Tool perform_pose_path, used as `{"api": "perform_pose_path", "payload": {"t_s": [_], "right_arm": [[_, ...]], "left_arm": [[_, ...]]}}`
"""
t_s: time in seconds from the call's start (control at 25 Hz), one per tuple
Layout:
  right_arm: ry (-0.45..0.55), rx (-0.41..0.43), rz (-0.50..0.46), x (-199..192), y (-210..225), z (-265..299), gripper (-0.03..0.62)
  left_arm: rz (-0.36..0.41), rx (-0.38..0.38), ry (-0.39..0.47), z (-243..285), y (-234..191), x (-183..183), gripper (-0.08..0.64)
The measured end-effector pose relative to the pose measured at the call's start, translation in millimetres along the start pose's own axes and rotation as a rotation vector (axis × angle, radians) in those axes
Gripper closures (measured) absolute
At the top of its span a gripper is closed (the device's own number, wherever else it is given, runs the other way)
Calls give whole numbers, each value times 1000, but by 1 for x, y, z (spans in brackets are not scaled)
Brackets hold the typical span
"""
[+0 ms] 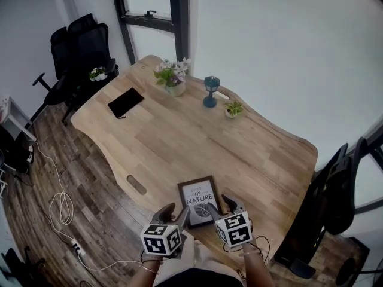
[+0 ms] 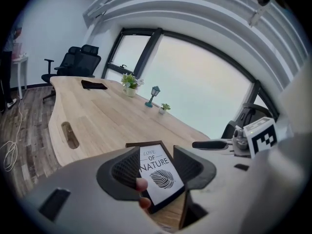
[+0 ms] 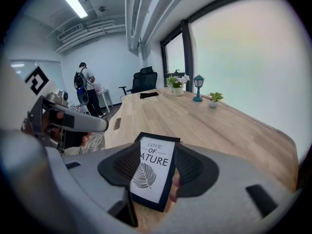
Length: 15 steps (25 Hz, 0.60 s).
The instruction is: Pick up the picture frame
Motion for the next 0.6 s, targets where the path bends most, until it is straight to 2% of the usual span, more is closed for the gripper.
{"api": "perform_pose_path", "payload": {"t_s": [0.6], "right_arm": [[-114,-32,38,-17,21,49,379]], "left_arm": [[-108,19,-129,42,-26,-39,367]]}}
Point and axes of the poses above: the fingertips, and each gripper's own axes: z forward along the fingers, y to its right, x out of its top, the point moved 7 cm from there along -z, backward along the fingers, and after that the axes turned 10 degrees about z, right-handed, at the moved point
